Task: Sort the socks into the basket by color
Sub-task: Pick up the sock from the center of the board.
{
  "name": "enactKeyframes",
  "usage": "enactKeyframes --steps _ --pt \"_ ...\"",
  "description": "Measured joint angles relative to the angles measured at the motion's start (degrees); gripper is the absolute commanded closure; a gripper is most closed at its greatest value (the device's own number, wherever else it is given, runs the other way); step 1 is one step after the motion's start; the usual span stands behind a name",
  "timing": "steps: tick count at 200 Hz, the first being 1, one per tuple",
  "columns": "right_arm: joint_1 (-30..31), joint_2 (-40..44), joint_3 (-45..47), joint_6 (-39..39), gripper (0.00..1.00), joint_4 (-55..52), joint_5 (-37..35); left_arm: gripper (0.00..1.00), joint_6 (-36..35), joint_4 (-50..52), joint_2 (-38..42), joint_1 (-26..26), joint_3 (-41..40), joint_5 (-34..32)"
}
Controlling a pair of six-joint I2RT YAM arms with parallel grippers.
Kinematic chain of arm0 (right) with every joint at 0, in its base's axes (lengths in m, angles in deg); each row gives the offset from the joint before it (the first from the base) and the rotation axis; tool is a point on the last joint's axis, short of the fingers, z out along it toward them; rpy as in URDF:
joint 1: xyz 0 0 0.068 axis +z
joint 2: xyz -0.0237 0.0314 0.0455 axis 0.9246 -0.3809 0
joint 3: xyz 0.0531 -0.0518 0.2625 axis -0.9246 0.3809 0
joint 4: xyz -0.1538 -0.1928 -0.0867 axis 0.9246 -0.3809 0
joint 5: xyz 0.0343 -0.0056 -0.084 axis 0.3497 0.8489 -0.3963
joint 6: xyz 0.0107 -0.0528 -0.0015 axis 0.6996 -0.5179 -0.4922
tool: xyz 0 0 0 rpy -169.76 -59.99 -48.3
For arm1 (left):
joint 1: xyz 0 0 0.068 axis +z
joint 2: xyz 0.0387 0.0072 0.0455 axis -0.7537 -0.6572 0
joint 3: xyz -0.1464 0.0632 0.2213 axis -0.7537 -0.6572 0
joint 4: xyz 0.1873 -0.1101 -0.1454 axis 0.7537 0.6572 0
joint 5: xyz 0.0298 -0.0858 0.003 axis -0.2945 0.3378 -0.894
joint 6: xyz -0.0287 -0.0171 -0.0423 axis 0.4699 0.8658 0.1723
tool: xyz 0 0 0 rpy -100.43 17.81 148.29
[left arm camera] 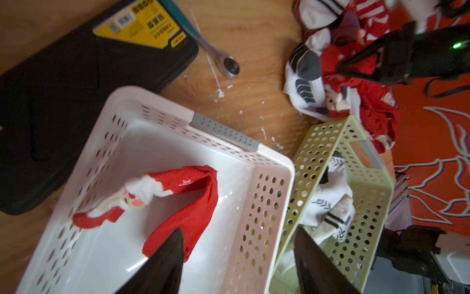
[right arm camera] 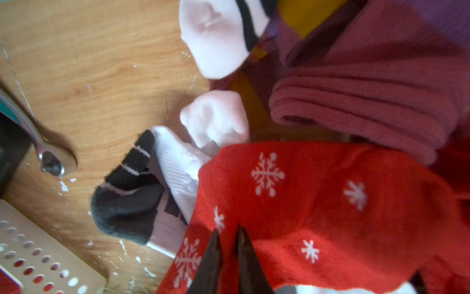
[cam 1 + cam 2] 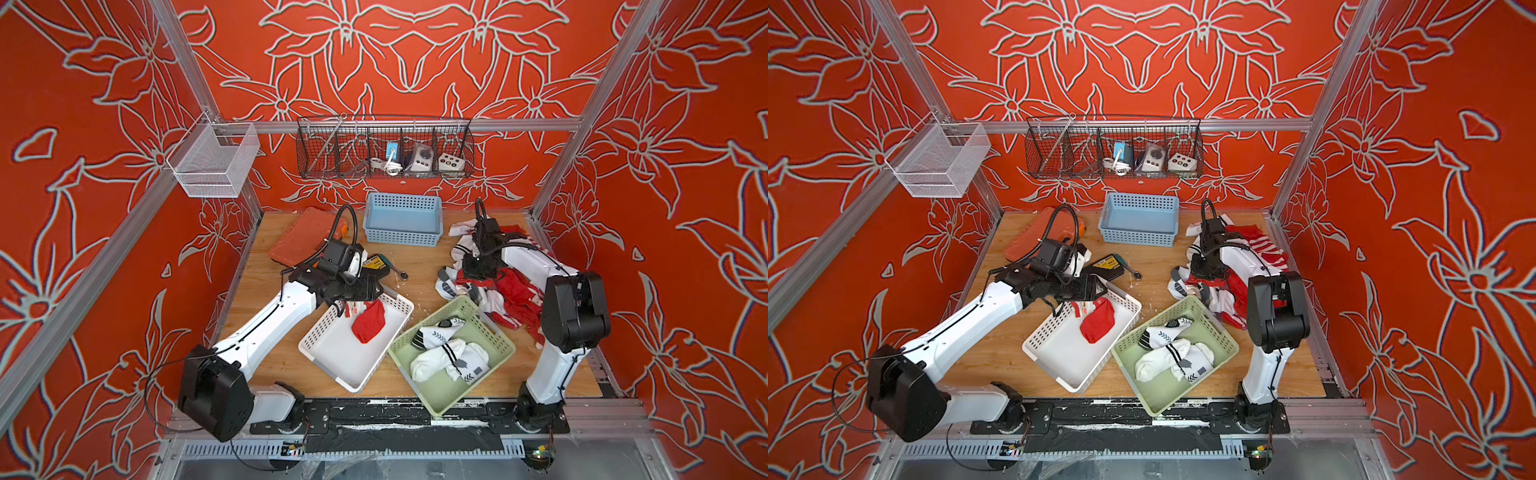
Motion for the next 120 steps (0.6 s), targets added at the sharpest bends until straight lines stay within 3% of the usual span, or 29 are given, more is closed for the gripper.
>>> enactKeyframes --steps 48,120 --pt "0.24 2.19 0.52 -0.33 1.00 -0.20 -1.75 0.31 1.07 -1.05 2.19 0.00 2.62 2.84" --pt "0.46 12.46 1.60 -0.68 1.00 -0.31 -4.13 0.30 4.50 -7.32 1.22 0.00 2.62 9.92"
